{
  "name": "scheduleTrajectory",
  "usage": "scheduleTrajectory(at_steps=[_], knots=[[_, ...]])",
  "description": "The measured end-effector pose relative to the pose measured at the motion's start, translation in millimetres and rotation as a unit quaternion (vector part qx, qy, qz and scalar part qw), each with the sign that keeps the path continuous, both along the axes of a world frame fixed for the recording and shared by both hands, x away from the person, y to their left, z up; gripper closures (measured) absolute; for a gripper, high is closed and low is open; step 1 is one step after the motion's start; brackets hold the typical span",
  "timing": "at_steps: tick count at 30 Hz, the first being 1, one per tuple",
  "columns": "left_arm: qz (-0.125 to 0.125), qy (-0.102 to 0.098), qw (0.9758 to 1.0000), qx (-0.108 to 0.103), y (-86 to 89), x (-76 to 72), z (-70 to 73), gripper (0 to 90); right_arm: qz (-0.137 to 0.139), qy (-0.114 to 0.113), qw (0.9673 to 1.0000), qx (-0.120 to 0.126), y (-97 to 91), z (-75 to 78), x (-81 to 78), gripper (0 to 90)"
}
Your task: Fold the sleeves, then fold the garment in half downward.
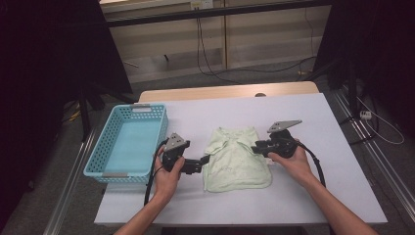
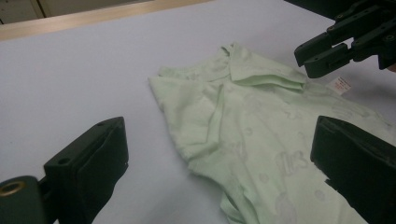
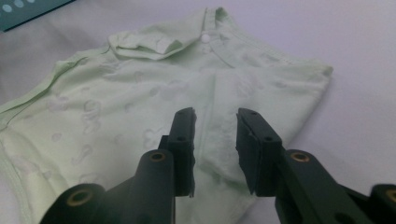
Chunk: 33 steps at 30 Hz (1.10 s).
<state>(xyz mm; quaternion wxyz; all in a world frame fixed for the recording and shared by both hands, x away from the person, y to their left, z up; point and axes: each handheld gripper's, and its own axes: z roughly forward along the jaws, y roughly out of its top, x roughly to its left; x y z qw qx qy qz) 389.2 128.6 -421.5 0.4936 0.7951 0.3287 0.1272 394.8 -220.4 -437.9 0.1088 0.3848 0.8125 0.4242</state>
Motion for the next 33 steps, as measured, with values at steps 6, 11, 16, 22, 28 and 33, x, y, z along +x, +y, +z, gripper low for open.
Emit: scheduleTrajectory(at_steps=[6, 11, 16, 22, 28, 33], knots=[[0.001, 0.003, 1.0, -0.003, -6.7, 13.1, 0.7, 4.7, -0.013, -0.007, 0.9998, 0.015, -3.7, 3.2, -0.5, 57.7], [0.002, -0.003, 1.0, -0.001, -11.4, 23.2, 1.3, 5.4, -0.023, -0.012, 0.9995, 0.018, -5.7, 4.8, 0.0, 51.5], [-0.001, -0.005, 1.0, -0.006, -14.2, 33.5, -3.8, 6.6, -0.035, -0.015, 0.9991, 0.019, -6.9, 5.1, 2.4, 46.6], [0.01, 0.002, 0.9999, -0.006, -17.8, 46.9, -3.8, 6.5, -0.052, -0.021, 0.9981, 0.026, -9.3, 9.1, 7.5, 40.3], [0.02, 0.009, 0.9997, -0.009, -21.5, 56.3, -4.1, 6.4, -0.063, -0.025, 0.9974, 0.023, -7.5, 12.0, 16.0, 38.3], [0.036, 0.03, 0.9989, 0.003, -22.9, 67.9, -4.8, 6.5, -0.074, -0.018, 0.997, 0.016, -6.9, 12.7, 27.9, 38.2]])
